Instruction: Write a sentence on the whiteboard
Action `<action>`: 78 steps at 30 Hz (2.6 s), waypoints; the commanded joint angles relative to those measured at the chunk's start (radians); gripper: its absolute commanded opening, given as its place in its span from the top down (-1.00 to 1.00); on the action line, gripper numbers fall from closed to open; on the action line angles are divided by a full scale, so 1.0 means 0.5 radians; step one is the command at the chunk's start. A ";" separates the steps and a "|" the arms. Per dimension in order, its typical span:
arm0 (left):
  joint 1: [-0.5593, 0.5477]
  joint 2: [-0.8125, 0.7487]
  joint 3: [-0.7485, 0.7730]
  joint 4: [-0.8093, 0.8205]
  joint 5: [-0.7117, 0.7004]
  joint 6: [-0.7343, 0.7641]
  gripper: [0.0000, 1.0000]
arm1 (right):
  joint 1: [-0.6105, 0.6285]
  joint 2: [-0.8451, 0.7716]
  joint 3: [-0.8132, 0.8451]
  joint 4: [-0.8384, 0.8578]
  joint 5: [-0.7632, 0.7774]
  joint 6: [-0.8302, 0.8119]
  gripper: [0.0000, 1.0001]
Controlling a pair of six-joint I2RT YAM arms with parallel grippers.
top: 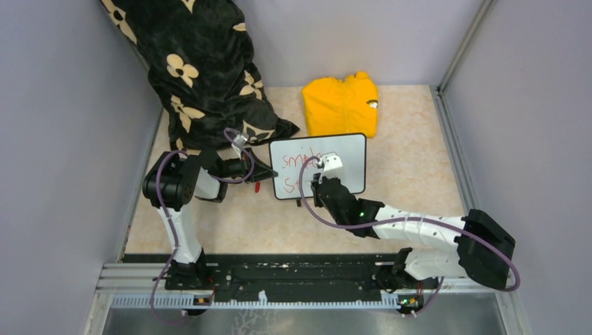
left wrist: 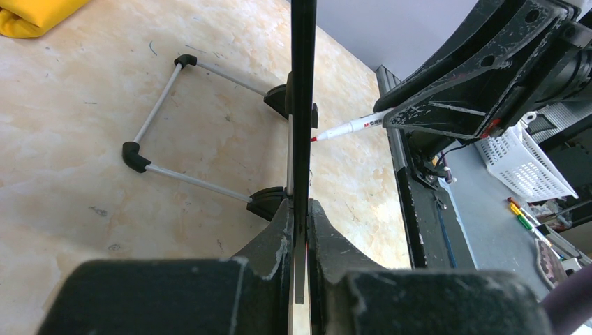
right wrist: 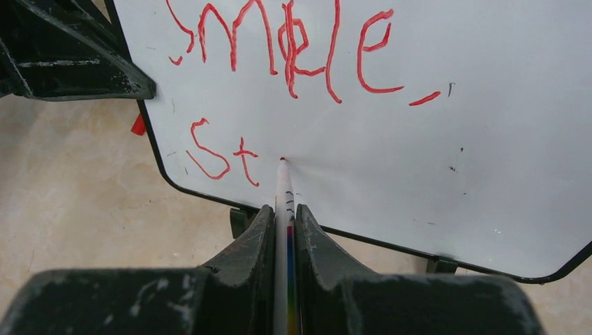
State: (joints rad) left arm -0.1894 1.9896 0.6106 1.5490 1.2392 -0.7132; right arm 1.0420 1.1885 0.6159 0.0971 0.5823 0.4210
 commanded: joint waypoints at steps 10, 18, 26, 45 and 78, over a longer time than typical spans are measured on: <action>-0.020 -0.003 0.029 0.105 0.054 0.036 1.00 | -0.026 0.091 0.084 0.112 0.028 0.009 1.00; -0.020 -0.003 0.030 0.105 0.051 0.036 1.00 | -0.025 0.138 0.086 0.117 -0.029 0.018 1.00; -0.020 -0.006 0.034 0.099 0.053 0.039 1.00 | -0.025 0.081 -0.030 0.050 -0.040 0.049 1.00; -0.023 -0.009 0.033 0.084 0.053 0.043 1.00 | -0.041 0.027 0.034 0.047 0.031 -0.019 1.00; -0.029 -0.005 0.035 0.072 0.056 0.048 1.00 | -0.093 -0.076 -0.094 0.042 -0.145 -0.020 1.00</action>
State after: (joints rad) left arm -0.1902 1.9896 0.6136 1.5471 1.2388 -0.7063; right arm 1.0115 1.1805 0.5854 0.0887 0.5163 0.4049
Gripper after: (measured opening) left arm 0.115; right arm 0.114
